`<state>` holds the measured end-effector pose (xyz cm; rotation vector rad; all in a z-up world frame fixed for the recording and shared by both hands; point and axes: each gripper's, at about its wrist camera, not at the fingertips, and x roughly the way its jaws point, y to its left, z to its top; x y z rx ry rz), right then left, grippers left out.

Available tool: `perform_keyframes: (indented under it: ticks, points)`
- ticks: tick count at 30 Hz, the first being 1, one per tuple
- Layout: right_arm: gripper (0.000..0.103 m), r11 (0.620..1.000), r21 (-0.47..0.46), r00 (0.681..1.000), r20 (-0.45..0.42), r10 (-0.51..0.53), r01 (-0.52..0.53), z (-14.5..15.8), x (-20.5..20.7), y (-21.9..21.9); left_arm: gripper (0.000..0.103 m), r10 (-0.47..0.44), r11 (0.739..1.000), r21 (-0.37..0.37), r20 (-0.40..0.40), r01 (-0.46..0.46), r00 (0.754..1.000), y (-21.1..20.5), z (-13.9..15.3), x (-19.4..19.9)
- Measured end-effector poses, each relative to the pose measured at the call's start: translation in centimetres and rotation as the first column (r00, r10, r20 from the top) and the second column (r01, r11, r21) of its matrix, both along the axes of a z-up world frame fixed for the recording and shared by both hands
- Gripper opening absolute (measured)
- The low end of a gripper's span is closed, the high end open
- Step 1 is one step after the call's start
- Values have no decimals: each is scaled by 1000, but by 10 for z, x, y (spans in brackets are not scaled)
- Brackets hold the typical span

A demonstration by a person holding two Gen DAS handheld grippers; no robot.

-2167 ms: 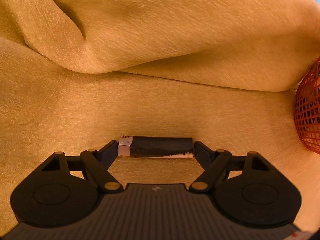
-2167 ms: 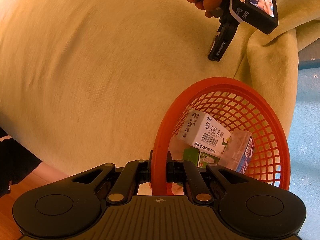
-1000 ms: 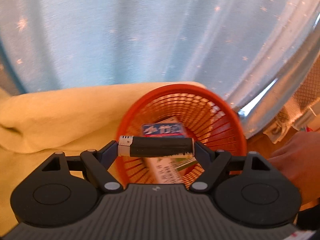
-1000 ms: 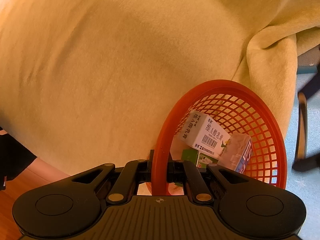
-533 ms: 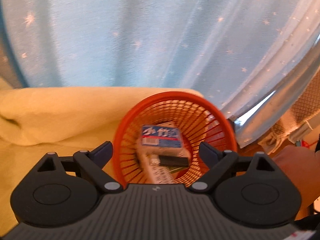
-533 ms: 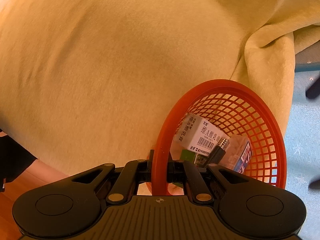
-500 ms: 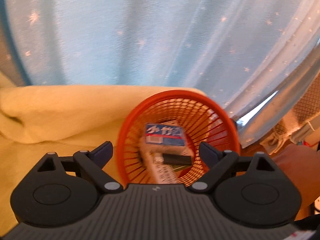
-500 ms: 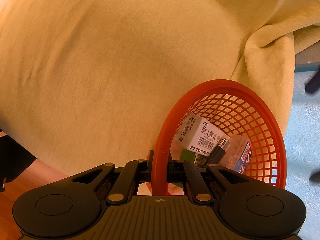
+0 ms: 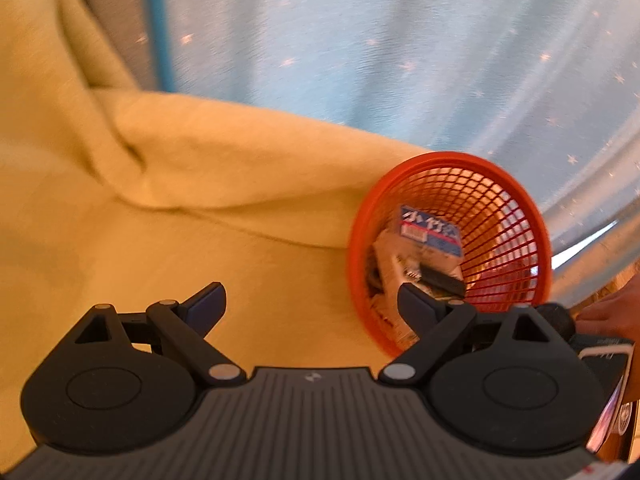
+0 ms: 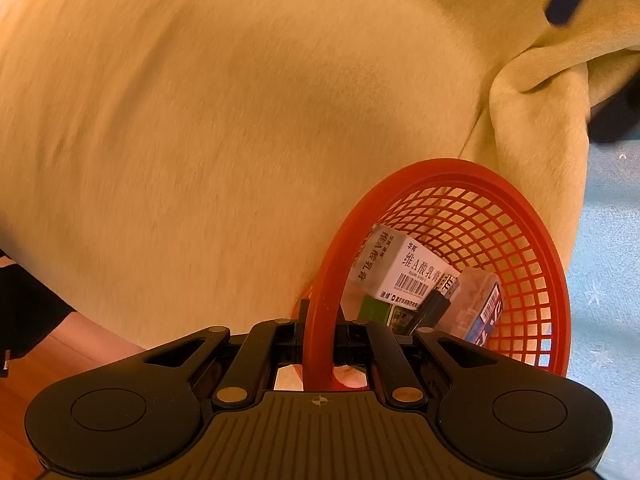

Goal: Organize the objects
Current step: 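Carry the lighter with the left tool into the basket and release, then lower the wastebasket with the right tool toward the floor beside the sofa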

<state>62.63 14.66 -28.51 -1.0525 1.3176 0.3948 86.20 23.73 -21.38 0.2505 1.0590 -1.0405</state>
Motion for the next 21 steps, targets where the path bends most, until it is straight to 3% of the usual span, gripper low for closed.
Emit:
perform_keyframes:
  ticks: [8,11,21]
  points:
    - [3,1000,-9,1000,-1,11,-11,-3,0,0,90,113,990,85,12,-114,994,38,-14,3]
    - [3,1000,-13,1000,-3,11,-11,-3,-1,1,90,147,978,144,51,-153,988,51,-20,-1]
    - [3,1000,-16,1000,4,8,-8,-4,-2,0,90,295,930,224,11,-290,955,97,-43,-16]
